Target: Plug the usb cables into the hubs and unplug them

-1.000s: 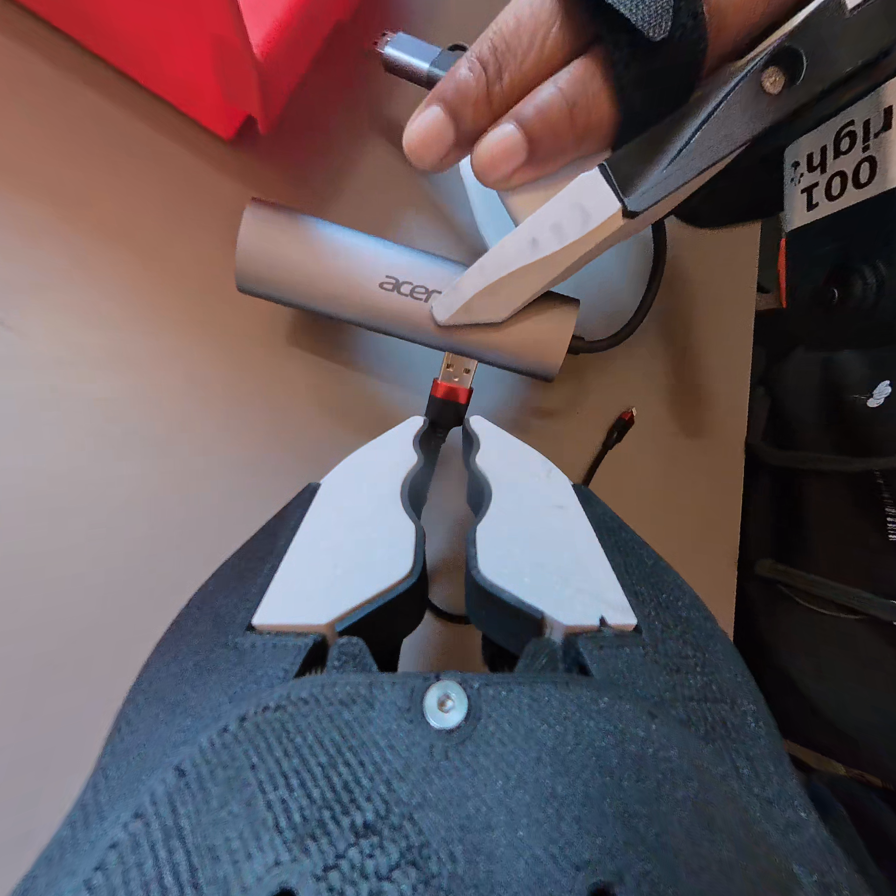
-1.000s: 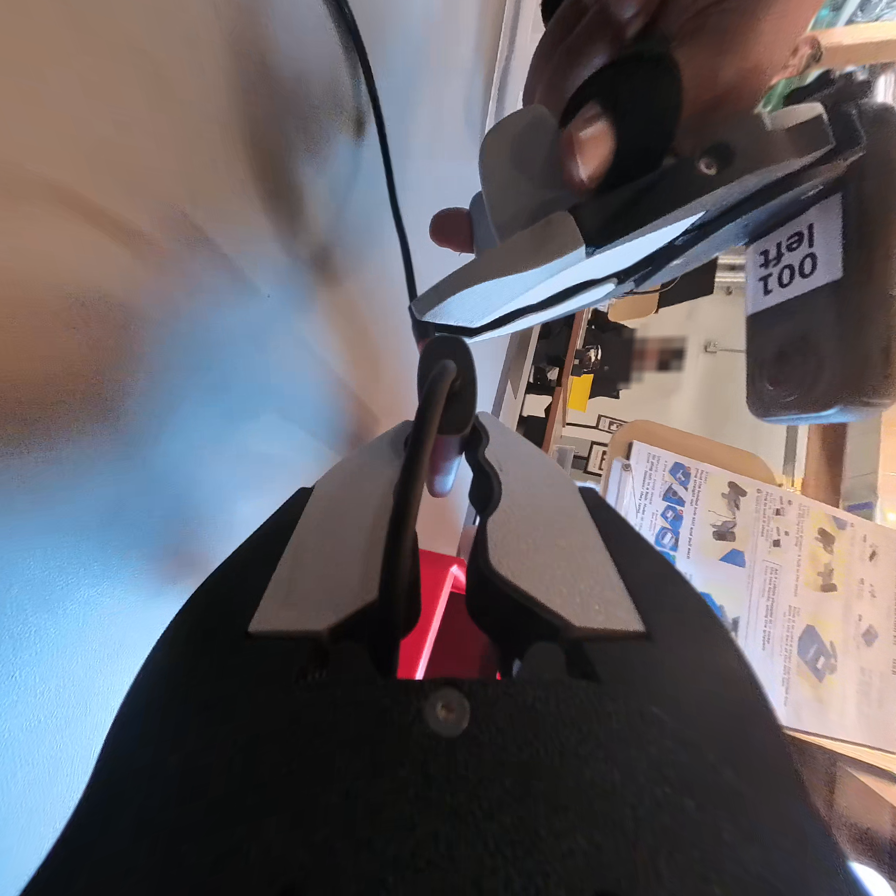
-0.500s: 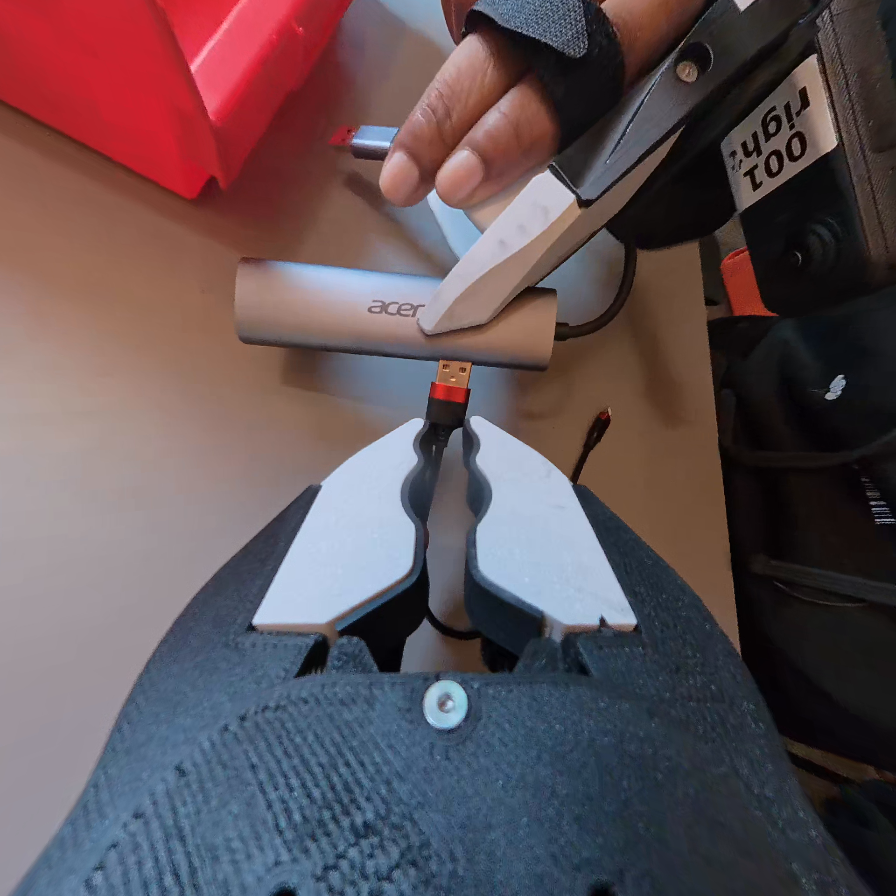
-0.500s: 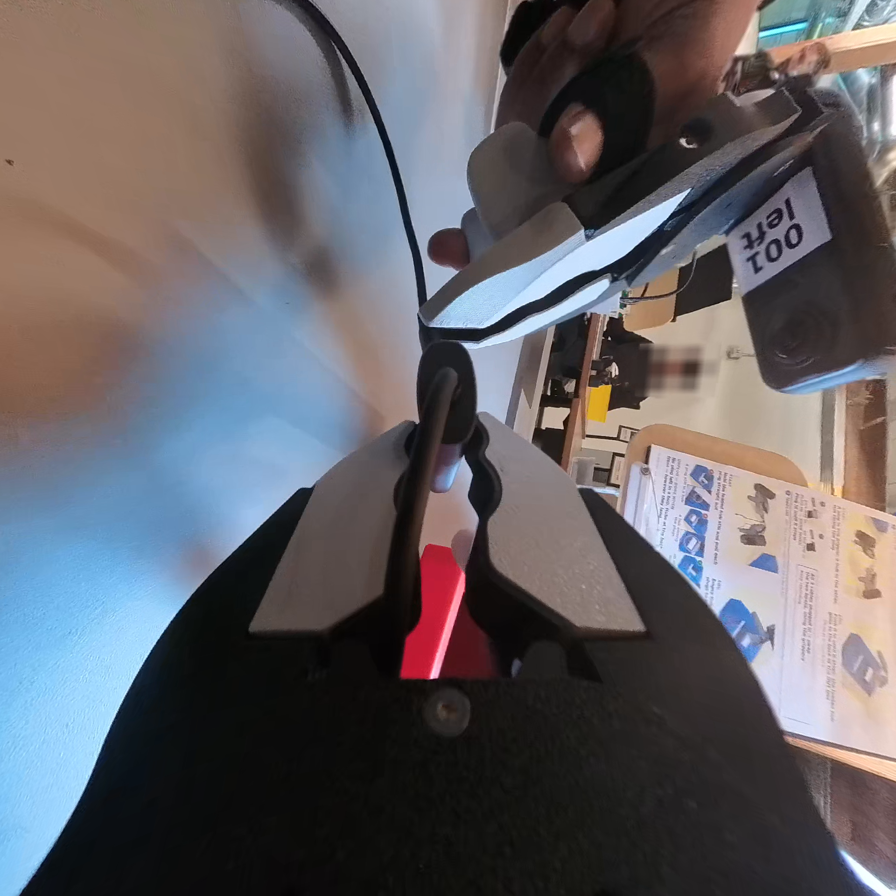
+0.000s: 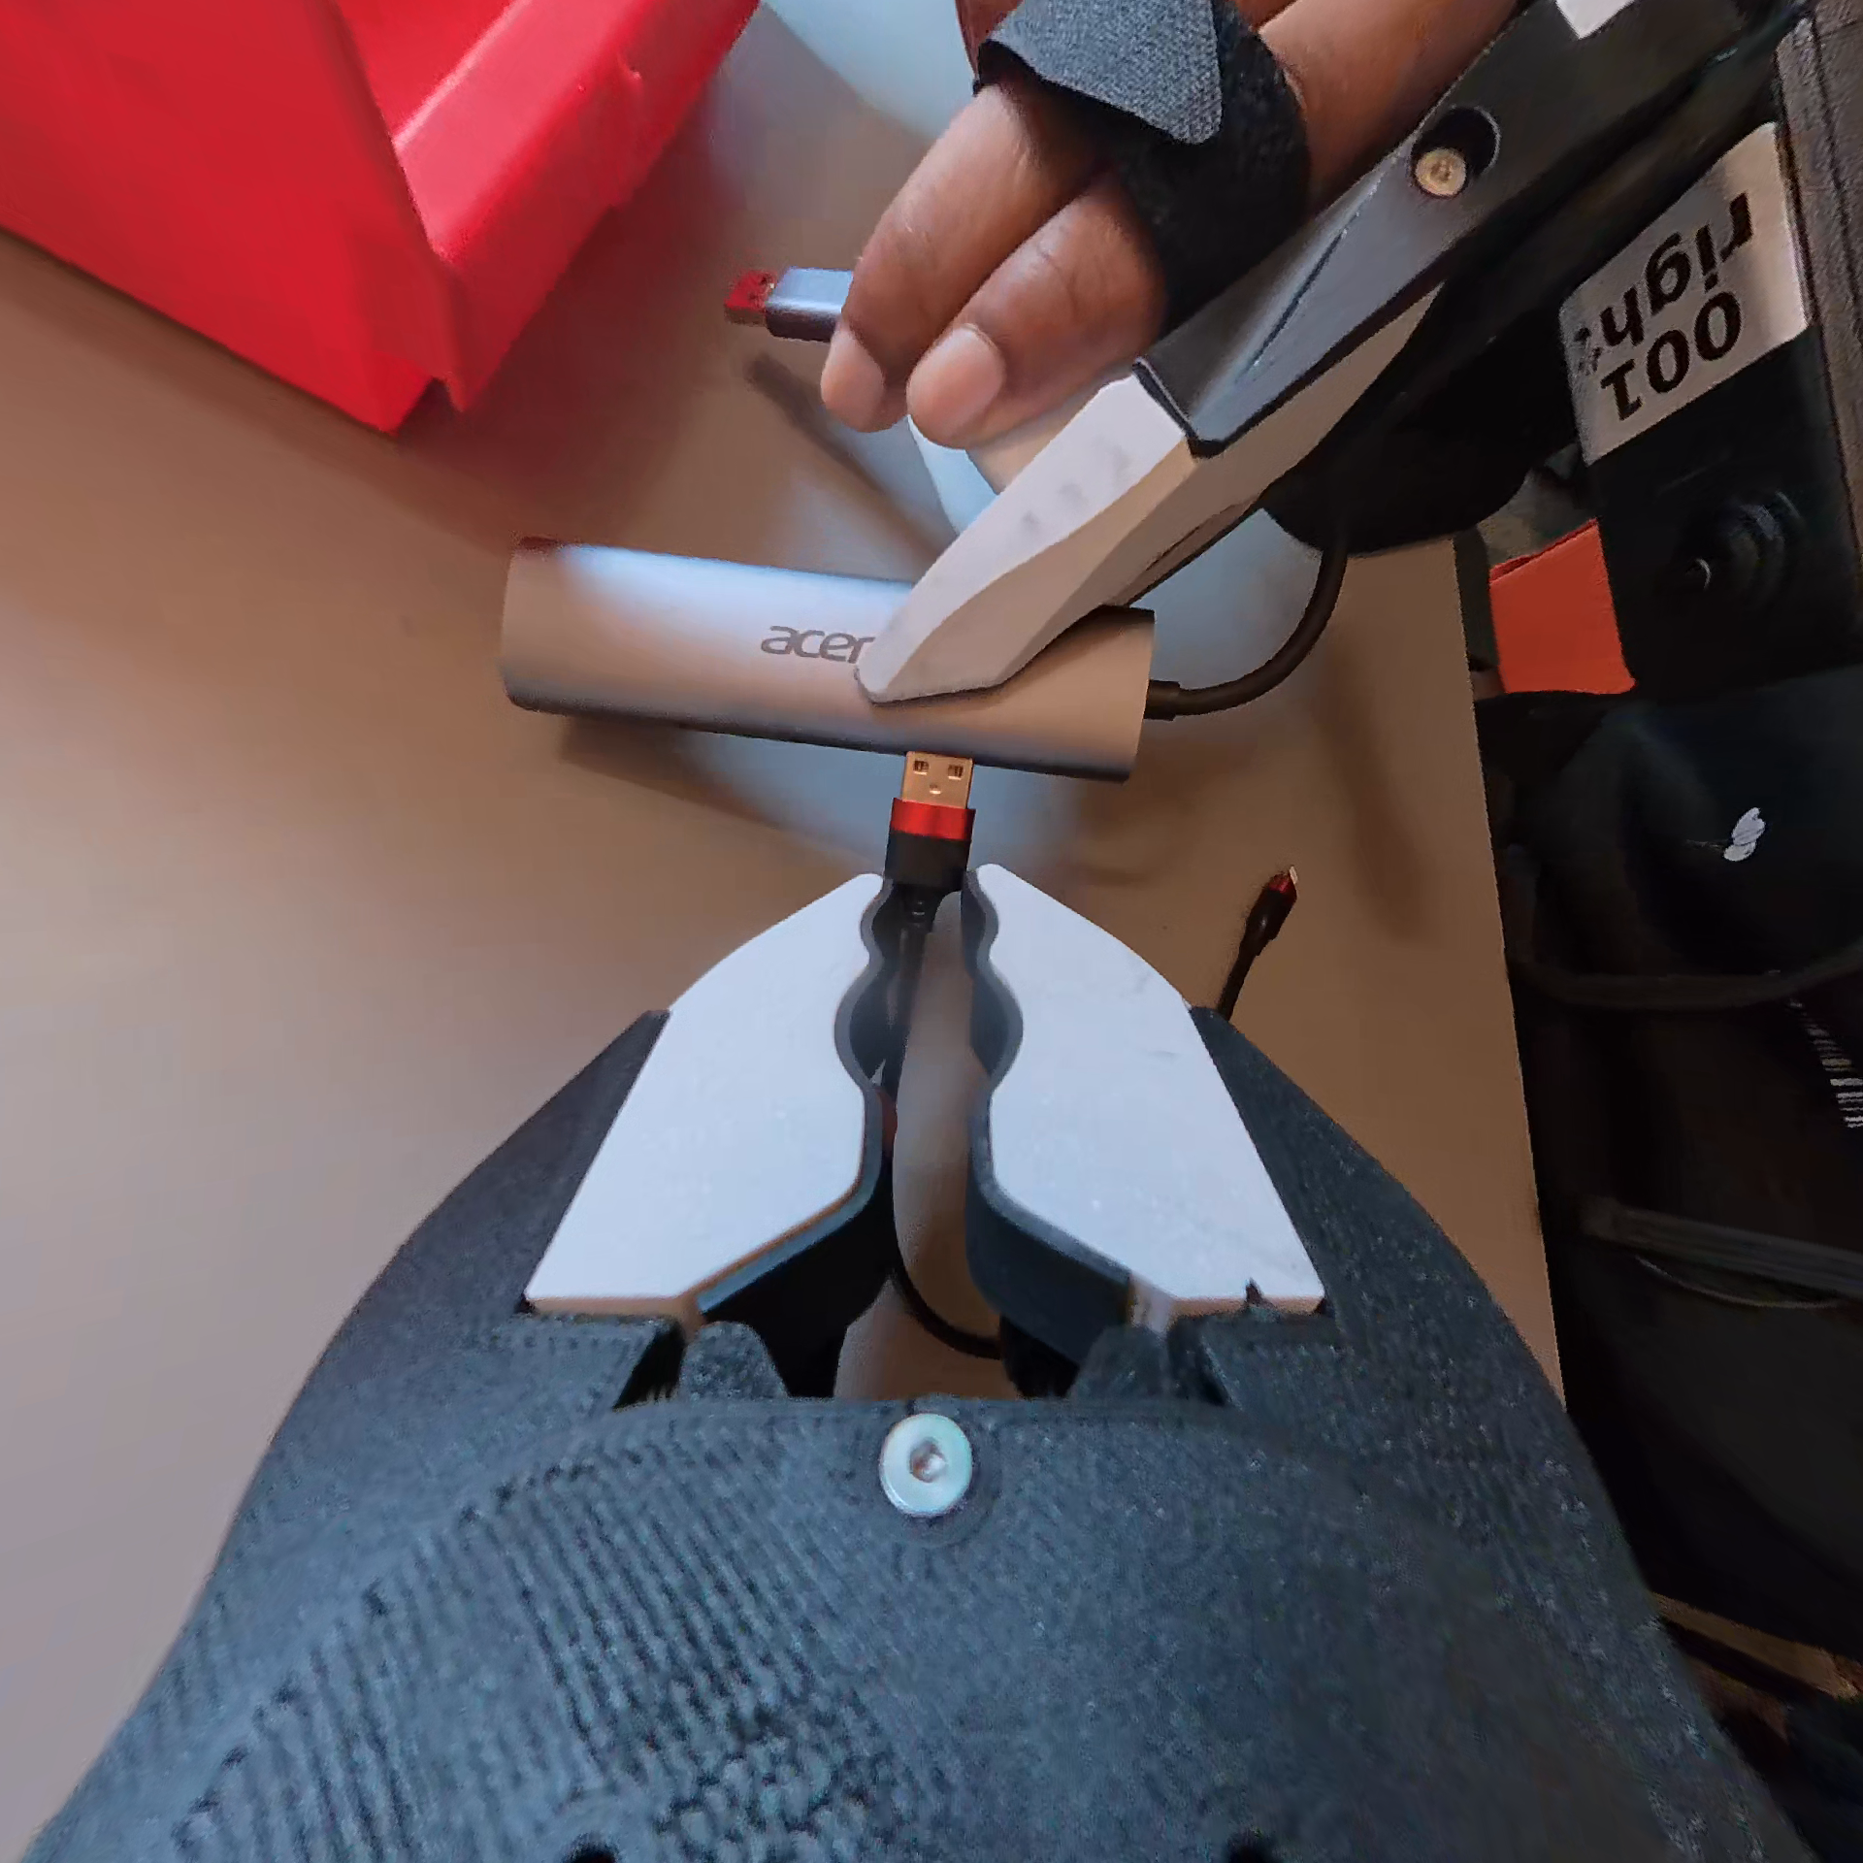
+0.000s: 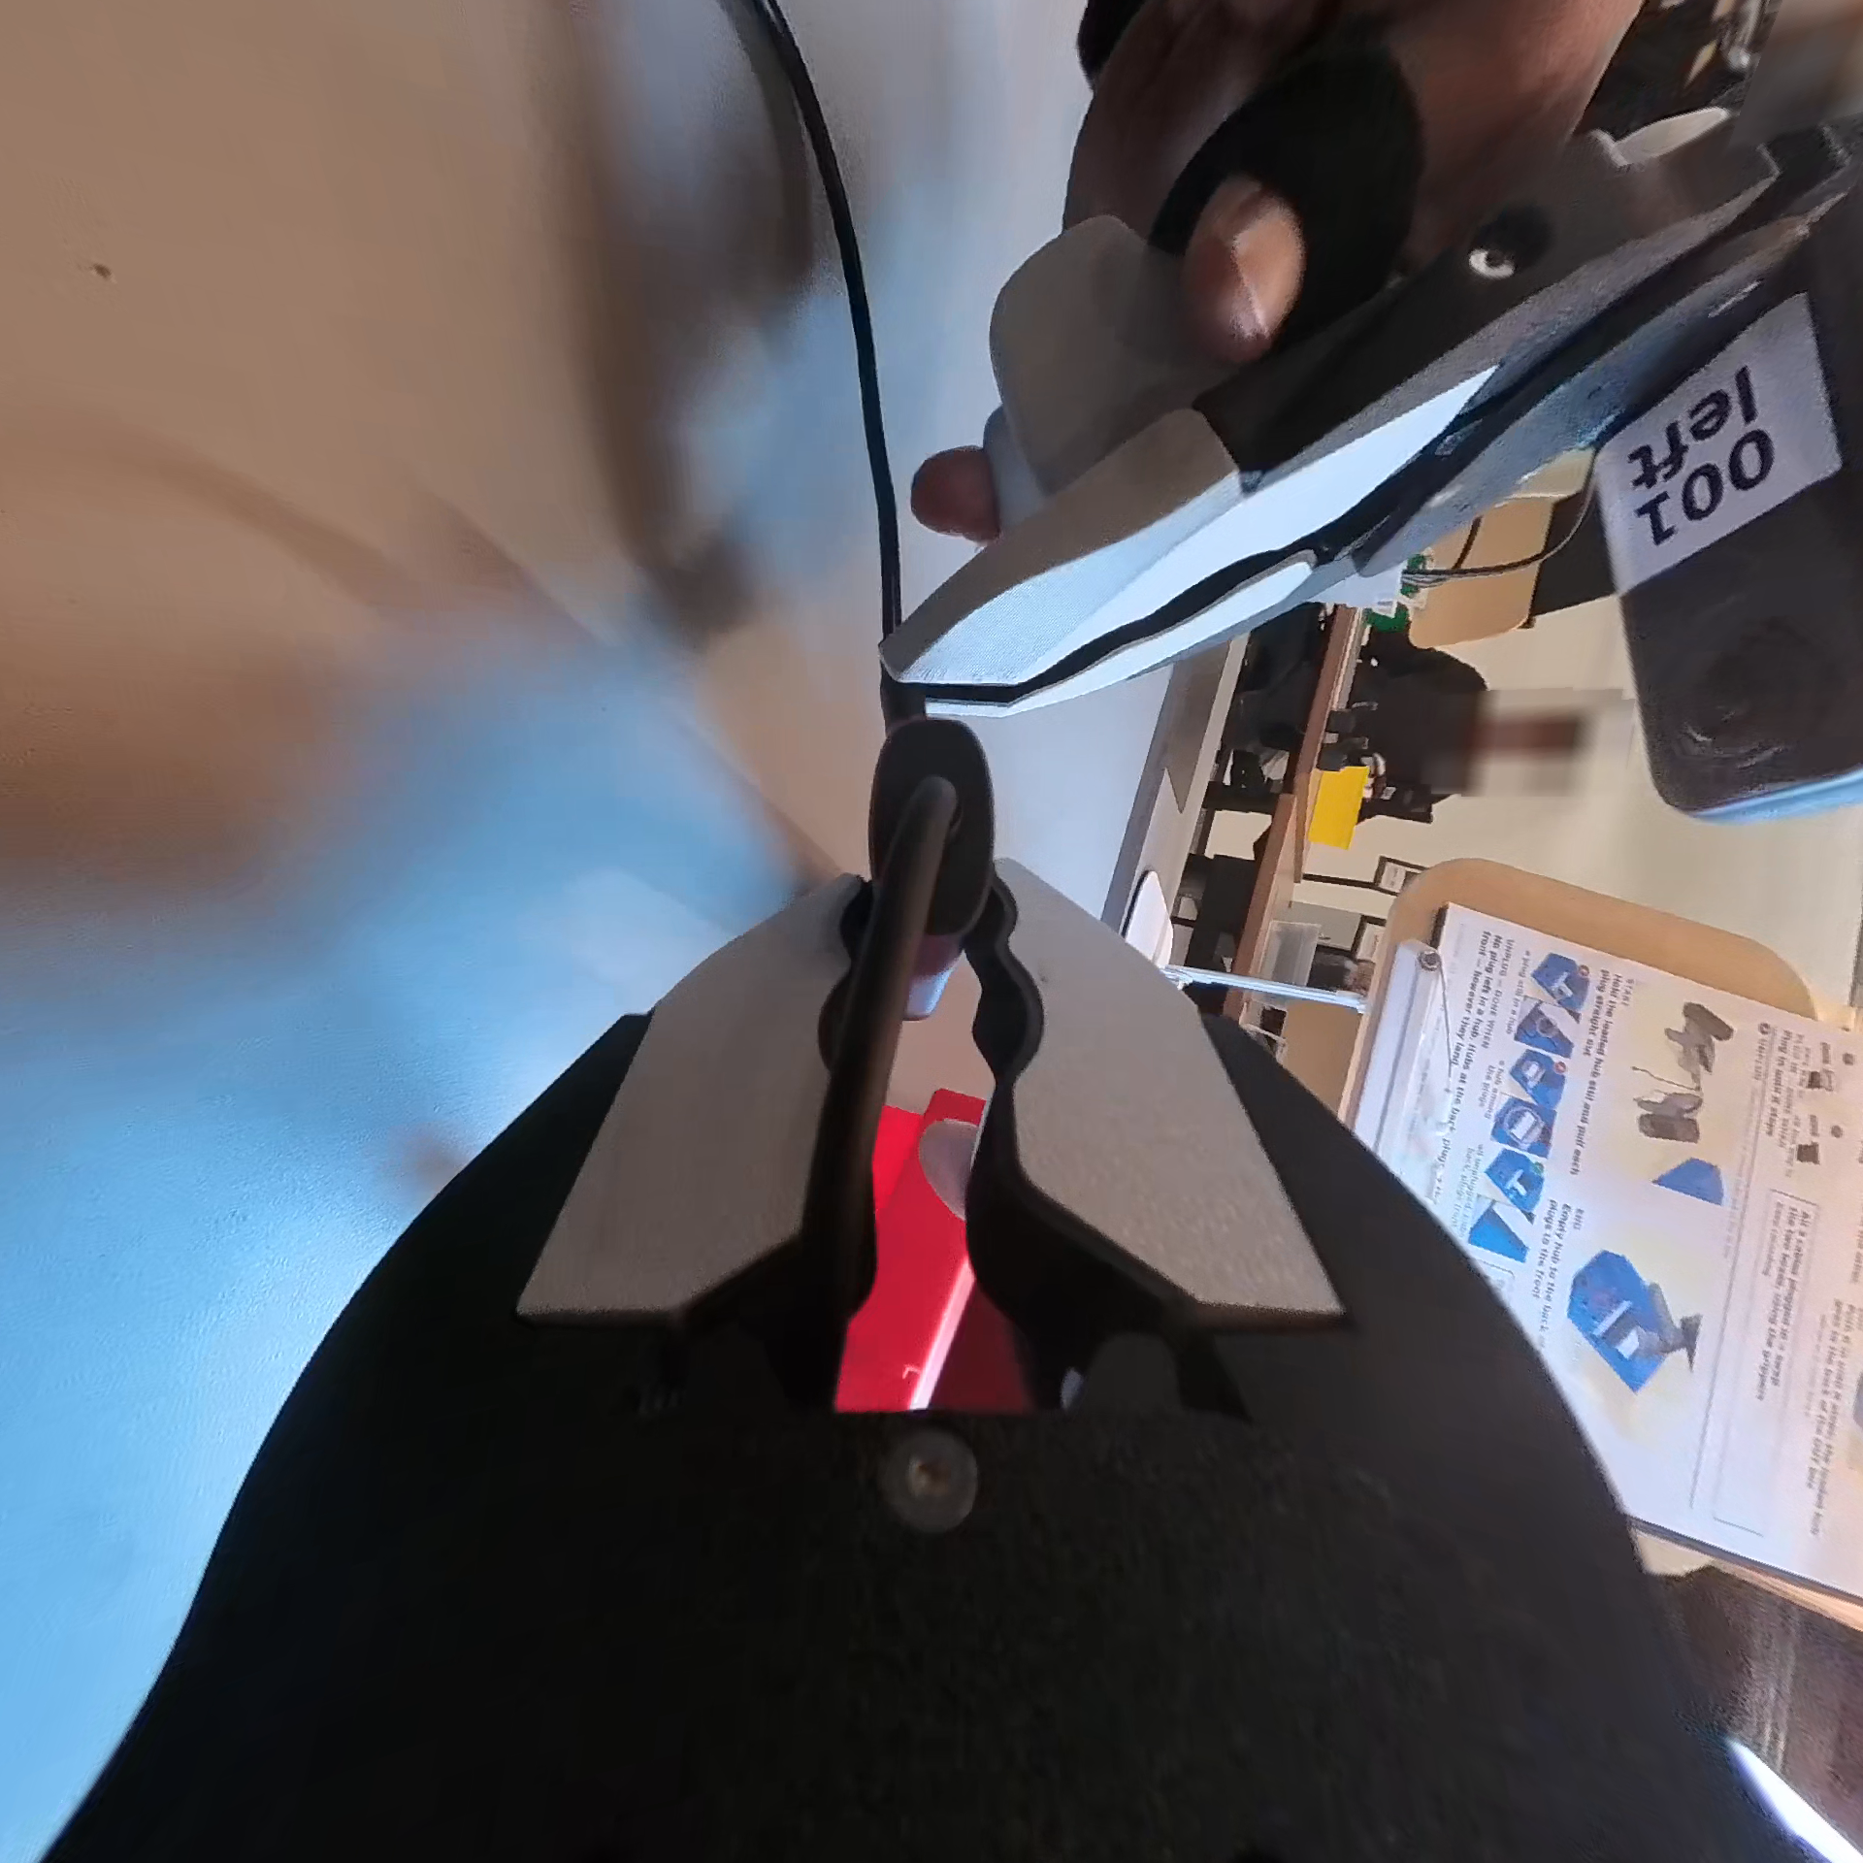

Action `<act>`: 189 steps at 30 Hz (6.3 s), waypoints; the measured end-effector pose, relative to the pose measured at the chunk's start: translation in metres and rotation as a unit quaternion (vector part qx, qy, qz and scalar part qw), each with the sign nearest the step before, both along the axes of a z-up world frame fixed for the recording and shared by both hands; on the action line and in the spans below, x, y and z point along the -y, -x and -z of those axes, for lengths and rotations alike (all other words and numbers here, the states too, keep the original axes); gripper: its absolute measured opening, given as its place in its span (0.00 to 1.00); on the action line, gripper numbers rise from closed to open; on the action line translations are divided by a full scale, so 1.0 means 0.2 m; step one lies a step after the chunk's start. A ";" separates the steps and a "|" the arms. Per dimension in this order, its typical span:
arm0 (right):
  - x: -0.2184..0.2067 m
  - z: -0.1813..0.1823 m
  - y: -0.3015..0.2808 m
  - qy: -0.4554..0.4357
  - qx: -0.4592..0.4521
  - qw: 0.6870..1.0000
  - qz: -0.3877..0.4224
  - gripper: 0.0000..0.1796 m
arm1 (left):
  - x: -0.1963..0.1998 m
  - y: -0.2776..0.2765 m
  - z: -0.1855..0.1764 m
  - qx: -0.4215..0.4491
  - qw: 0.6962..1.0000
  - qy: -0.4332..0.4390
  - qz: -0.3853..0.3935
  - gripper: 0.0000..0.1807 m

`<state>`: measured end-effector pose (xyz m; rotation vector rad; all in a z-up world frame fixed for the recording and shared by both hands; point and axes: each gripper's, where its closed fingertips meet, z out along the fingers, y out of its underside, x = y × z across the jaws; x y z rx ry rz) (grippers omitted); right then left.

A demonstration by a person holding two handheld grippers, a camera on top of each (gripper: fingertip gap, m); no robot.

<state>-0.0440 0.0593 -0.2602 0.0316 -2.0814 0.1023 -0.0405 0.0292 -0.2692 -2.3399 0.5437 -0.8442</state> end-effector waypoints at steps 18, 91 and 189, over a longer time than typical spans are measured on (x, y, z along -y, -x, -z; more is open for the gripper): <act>-0.04 -0.14 0.04 0.102 -0.082 0.991 0.037 0.10 | -0.07 0.10 -0.30 -0.002 0.988 -0.146 -0.051 0.05; -0.21 -0.58 -0.03 0.320 -0.176 0.929 0.063 0.10 | 0.69 1.04 -0.54 -0.484 0.853 0.049 -0.189 0.02; -0.48 -0.63 -0.13 0.369 -0.198 0.901 0.110 0.10 | 0.00 0.07 0.02 -0.120 0.978 -0.076 -0.149 0.13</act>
